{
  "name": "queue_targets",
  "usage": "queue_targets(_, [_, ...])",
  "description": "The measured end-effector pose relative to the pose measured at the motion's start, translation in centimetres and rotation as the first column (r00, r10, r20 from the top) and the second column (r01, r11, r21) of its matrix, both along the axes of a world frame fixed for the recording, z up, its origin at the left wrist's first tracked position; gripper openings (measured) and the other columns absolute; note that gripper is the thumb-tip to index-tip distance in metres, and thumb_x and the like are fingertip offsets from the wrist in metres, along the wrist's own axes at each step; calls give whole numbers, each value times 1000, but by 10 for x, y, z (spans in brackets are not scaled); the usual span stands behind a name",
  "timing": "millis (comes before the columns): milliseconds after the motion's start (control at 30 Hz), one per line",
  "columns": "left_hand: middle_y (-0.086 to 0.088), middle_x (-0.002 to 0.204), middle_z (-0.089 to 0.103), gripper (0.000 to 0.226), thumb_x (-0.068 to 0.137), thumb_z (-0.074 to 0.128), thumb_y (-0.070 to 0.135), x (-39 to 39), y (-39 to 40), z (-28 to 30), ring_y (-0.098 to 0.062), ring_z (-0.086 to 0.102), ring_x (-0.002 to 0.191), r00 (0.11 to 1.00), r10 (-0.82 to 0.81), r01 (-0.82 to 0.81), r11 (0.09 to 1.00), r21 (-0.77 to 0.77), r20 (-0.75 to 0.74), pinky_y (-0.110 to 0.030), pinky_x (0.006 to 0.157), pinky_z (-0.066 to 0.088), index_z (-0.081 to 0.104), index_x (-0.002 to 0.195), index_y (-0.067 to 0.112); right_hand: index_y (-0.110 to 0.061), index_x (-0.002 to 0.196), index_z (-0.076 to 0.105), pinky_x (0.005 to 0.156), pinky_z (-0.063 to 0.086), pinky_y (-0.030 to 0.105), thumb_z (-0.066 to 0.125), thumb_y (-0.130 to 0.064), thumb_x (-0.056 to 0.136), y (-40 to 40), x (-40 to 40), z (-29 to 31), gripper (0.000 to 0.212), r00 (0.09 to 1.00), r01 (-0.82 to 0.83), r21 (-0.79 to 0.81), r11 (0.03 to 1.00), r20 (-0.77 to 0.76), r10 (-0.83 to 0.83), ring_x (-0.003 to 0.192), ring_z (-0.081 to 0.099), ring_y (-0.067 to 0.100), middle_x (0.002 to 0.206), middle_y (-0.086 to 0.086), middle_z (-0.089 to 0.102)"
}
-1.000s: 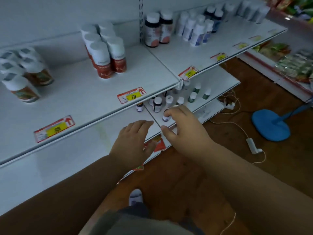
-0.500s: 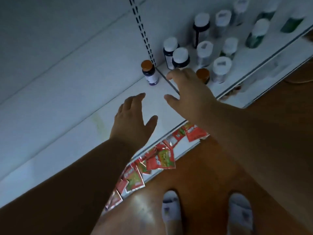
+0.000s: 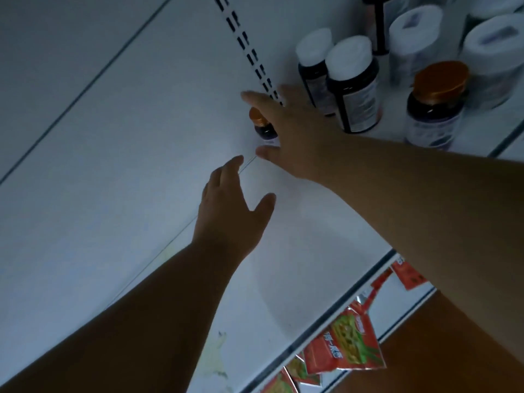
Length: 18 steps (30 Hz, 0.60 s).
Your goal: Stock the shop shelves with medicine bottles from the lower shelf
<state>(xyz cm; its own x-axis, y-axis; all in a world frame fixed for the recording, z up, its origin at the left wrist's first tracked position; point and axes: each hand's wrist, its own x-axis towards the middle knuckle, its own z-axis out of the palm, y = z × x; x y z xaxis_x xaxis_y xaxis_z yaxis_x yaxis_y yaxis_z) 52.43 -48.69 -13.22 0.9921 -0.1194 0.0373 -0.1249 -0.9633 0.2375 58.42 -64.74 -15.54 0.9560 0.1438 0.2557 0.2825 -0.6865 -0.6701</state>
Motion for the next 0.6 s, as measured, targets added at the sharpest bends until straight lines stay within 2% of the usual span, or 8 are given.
queue_targets(67, [2, 151, 39, 74, 90, 65, 40, 4, 2, -5, -17, 39, 137, 999, 7, -5, 998, -59, 39, -42, 111, 39, 28, 151, 25, -32, 149, 30, 92, 40, 23, 69, -30, 91, 5, 7, -9, 71, 999, -37, 30, 999, -3, 38, 118, 52, 31, 144, 15, 35])
queue_targets(133, [5, 149, 41, 69, 91, 65, 36, 5, 4, -5, -14, 42, 134, 997, 17, -8, 993, -117, 73, -37, 110, 40, 30, 149, 26, -30, 145, 35, 76, 36, 13, 68, -21, 91, 7, 7, -15, 64, 999, -20, 62, 998, 47, 17, 94, 51, 20, 127, 11, 44])
queue_targets(167, [6, 148, 42, 68, 91, 65, 35, 5, 3, -5, -13, 43, 133, 997, 17, -7, 991, -135, 76, -35, 109, 40, 31, 149, 27, -30, 143, 36, 73, 36, 13, 66, -18, 92, 8, 4, -16, 61, 998, -9, 95, 995, 69, 2, 88, 48, 16, 119, 8, 44])
queue_targets(267, [8, 146, 44, 61, 93, 61, 37, -4, -3, 0, -9, 45, 130, 998, 23, -7, 973, -231, 65, -30, 106, 39, 34, 148, 28, -34, 134, 34, 74, 57, 32, 63, -19, 91, 4, -20, -11, 53, 1000, -12, 326, 945, -15, 18, 83, 58, 14, 110, 1, 46])
queue_targets(367, [13, 144, 45, 58, 95, 46, 53, -33, -20, 14, 0, 46, 124, 1000, 15, -8, 940, -340, 18, -17, 99, 38, 36, 147, 30, -31, 126, 36, 73, 61, 43, 62, -15, 89, -11, -63, 11, 48, 974, 95, 604, 791, -220, 51, 84, 64, 18, 102, -1, 55])
queue_targets(467, [15, 142, 46, 64, 93, 30, 66, -74, -37, 45, 17, 44, 112, 998, -55, 39, 936, -350, -36, 5, 84, 29, 39, 145, 30, -27, 120, 44, 74, 60, 47, 52, -21, 96, -38, -113, 49, 26, 934, 216, 725, 653, -348, 77, 85, 66, 21, 98, 3, 60])
queue_targets(533, [12, 139, 50, 68, 90, 26, 68, -103, -46, 75, 15, 46, 113, 991, -119, 90, 928, -361, -57, 4, 84, 30, 45, 142, 28, -25, 116, 49, 61, 59, 35, 44, -28, 102, -61, -147, 80, 16, 906, 303, 791, 531, -412, 97, 76, 69, 14, 95, 5, 62])
queue_targets(600, [12, 140, 50, 71, 88, 23, 70, -134, -58, 113, 8, 46, 119, 980, -146, 87, 925, -370, -135, -6, 89, 33, 44, 142, 30, -24, 111, 51, 56, 54, 28, 40, -31, 104, -82, -178, 117, 15, 882, 359, 806, 471, -458, 111, 68, 68, 12, 93, 6, 61])
